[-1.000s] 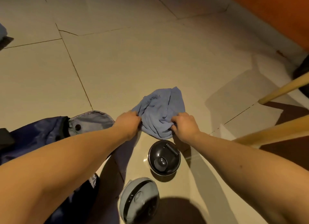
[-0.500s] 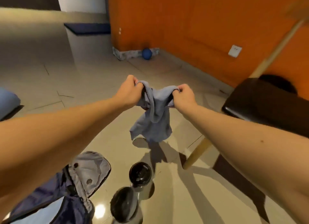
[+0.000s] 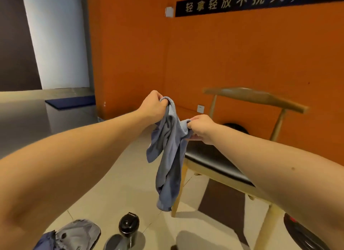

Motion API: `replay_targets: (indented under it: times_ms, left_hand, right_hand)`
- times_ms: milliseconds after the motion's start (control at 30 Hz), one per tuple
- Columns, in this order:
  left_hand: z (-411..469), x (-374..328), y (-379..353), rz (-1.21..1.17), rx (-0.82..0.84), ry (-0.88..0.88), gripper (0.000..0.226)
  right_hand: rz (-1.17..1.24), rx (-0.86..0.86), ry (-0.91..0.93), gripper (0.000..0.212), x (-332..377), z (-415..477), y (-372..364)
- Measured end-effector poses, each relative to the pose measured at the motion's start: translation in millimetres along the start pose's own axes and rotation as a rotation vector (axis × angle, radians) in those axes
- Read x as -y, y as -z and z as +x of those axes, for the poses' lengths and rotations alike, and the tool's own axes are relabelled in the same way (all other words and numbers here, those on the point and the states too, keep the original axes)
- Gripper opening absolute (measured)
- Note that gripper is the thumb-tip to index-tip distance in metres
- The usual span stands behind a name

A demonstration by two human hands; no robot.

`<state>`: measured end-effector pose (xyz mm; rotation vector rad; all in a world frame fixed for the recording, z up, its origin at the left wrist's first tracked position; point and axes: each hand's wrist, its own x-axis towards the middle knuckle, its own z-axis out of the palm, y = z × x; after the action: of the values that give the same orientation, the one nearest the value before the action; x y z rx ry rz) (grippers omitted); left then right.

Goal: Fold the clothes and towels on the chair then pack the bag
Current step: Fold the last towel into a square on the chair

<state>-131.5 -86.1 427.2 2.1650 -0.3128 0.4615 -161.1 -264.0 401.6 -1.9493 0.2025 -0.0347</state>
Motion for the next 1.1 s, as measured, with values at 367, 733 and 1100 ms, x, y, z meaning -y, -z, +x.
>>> replay_targets:
  times_ms: [367,733,1100]
  left_hand:
    - [-28.2,-93.0,-41.5,0.206,0.188,-0.239,0.010]
    - [-11.7,-109.4,-66.0,0.474,0.650,-0.277,0.030]
    - [3.0,-113.2,-125.3,0.024,0.553,-0.241,0.036]
  right_hand:
    - [-0.182,0.165,0.008,0.029,-18.6,-63.8,83.4]
    - [-0.027,-0.219,0.083,0.012,-36.4,-62.4,144.2]
    - [-0.172,-0.283,0.267,0.037,-54.0,-51.8,143.8]
